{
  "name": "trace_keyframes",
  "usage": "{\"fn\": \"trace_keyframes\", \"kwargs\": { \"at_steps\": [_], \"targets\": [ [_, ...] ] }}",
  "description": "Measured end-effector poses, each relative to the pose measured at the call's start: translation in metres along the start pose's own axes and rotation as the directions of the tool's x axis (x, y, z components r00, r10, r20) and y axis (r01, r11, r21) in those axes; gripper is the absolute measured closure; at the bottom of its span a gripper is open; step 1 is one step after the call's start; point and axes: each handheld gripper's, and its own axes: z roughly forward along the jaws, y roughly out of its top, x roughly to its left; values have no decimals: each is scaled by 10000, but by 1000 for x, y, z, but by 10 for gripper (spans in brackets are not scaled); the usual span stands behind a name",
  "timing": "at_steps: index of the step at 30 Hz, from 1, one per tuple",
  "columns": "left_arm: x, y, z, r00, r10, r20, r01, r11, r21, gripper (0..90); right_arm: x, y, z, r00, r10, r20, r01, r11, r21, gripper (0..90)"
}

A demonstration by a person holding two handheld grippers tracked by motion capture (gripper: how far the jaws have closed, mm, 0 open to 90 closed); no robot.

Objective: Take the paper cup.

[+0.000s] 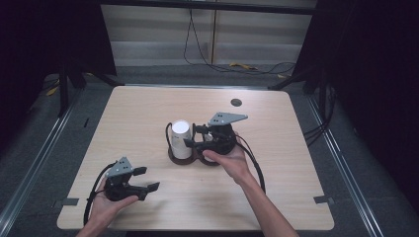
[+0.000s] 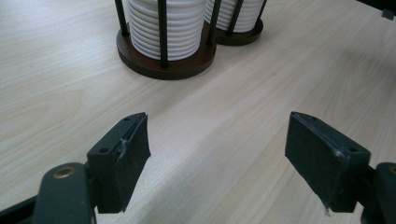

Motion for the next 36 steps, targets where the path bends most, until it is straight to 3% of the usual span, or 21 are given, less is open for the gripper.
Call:
{"fn": "trace_keyframes", "kwargs": {
  "at_steps": [15,17,22,26,36],
  "targets": [
    [0,0,2,9999,-44,112,44,10000,-4,221,-13,23,31,9999,-110,72,105,9977,664,340],
    [0,1,1,9999,-23,111,23,10000,-27,220,-13,25,34,9994,-225,248,207,9974,692,347],
    [0,0,0,10000,-32,90,32,10000,-49,216,-20,24,43,9996,12,287,-44,9935,1137,328],
    [0,0,1,9999,-43,99,43,10000,-42,217,-20,23,46,9998,106,182,-127,9931,1163,315],
    [0,1,1,9999,47,140,-46,10000,-21,218,-18,29,61,9986,-330,425,243,9810,1925,303]
  ]
}}
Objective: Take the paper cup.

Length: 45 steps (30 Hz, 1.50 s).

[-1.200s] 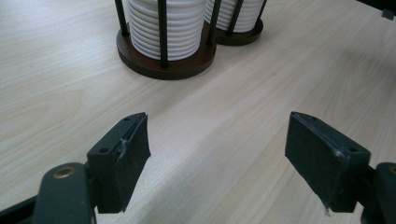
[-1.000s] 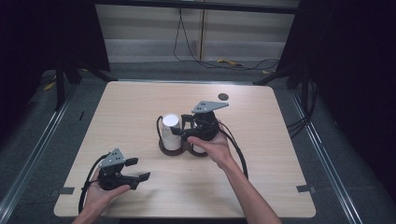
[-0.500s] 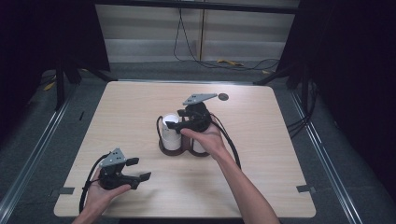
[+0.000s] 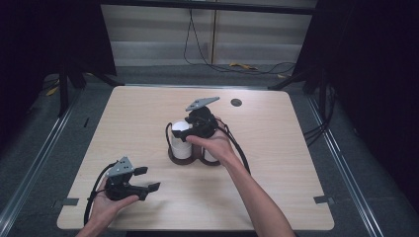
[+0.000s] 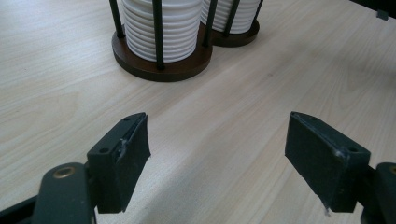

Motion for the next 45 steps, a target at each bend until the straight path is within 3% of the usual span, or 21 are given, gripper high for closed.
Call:
{"fn": "trace_keyframes", "kwargs": {
  "at_steps": [12,21,28,45],
  "targets": [
    [0,0,1,10000,37,45,-37,10000,8,218,1,-1,13,9993,-297,236,278,9966,770,314],
    [-1,0,0,10000,65,48,-65,10000,36,218,3,-1,17,9978,-590,314,555,9934,1005,310],
    [1,0,-1,10000,28,26,-28,10000,22,218,4,-1,20,9948,-919,444,837,9837,1591,323],
    [2,-1,-2,10000,-27,19,27,10000,56,218,2,4,15,9950,-935,353,883,9880,1264,339]
  ]
}}
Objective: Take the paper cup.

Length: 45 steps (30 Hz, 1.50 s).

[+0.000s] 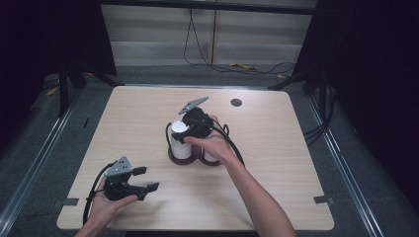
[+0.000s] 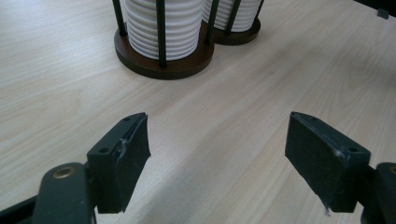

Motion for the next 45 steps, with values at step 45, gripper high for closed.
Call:
{"fn": "trace_keyframes", "kwargs": {
  "at_steps": [45],
  "targets": [
    [1,0,0,10000,-24,41,24,10000,-31,218,-5,13,-8,9995,8,-317,16,9971,760,368]
  ]
}}
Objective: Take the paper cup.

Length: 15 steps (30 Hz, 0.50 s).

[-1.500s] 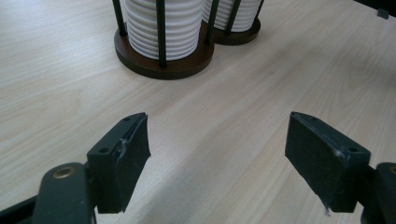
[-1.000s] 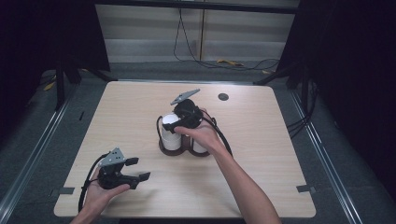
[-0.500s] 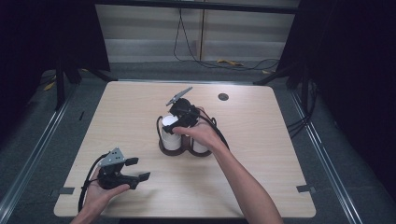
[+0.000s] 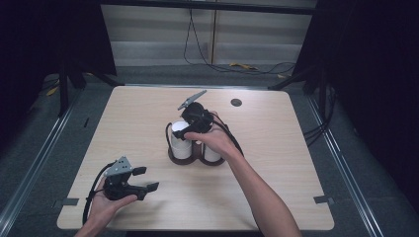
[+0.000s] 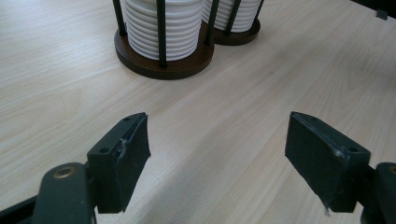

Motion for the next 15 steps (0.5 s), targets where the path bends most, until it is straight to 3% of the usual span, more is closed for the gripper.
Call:
{"fn": "trace_keyframes", "kwargs": {
  "at_steps": [15],
  "targets": [
    [1,0,0,10000,-11,-12,12,10000,12,217,0,3,-20,10000,59,67,-54,9974,-713,377]
  ]
}}
